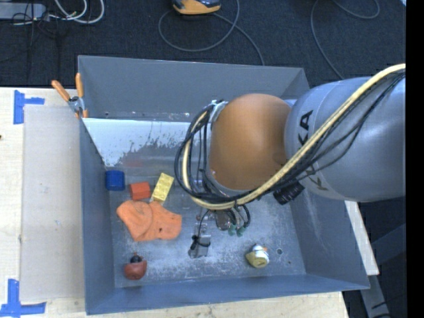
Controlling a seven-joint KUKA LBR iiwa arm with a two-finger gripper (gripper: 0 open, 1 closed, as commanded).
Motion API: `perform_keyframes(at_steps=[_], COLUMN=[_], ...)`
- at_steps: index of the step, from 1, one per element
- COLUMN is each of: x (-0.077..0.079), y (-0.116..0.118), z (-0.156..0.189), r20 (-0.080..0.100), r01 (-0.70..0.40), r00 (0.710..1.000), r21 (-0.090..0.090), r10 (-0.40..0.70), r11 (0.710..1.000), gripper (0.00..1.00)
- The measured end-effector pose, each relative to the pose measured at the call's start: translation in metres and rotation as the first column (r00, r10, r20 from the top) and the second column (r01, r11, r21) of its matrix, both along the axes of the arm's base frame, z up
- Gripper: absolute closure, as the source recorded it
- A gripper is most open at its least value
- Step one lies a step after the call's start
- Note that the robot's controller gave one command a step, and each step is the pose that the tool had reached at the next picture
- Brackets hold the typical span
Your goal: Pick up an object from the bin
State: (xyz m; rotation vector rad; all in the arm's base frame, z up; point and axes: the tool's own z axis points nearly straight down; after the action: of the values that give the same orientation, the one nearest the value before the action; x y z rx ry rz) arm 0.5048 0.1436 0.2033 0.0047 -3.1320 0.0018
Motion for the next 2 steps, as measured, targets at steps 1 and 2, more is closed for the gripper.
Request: perform_keyframes(at_steps=[1, 2], x=[0.002, 0.027], y=[-0.001, 0.010], z=[0.004, -0.063], r20=[0.007, 0.008], r01=[0.005, -0.048], r00=[1.000, 0.999], r21=[0.001, 0.002], r10=[-0.005, 0.048], r11=[1.000, 0.999], gripper=[0.00, 0.00])
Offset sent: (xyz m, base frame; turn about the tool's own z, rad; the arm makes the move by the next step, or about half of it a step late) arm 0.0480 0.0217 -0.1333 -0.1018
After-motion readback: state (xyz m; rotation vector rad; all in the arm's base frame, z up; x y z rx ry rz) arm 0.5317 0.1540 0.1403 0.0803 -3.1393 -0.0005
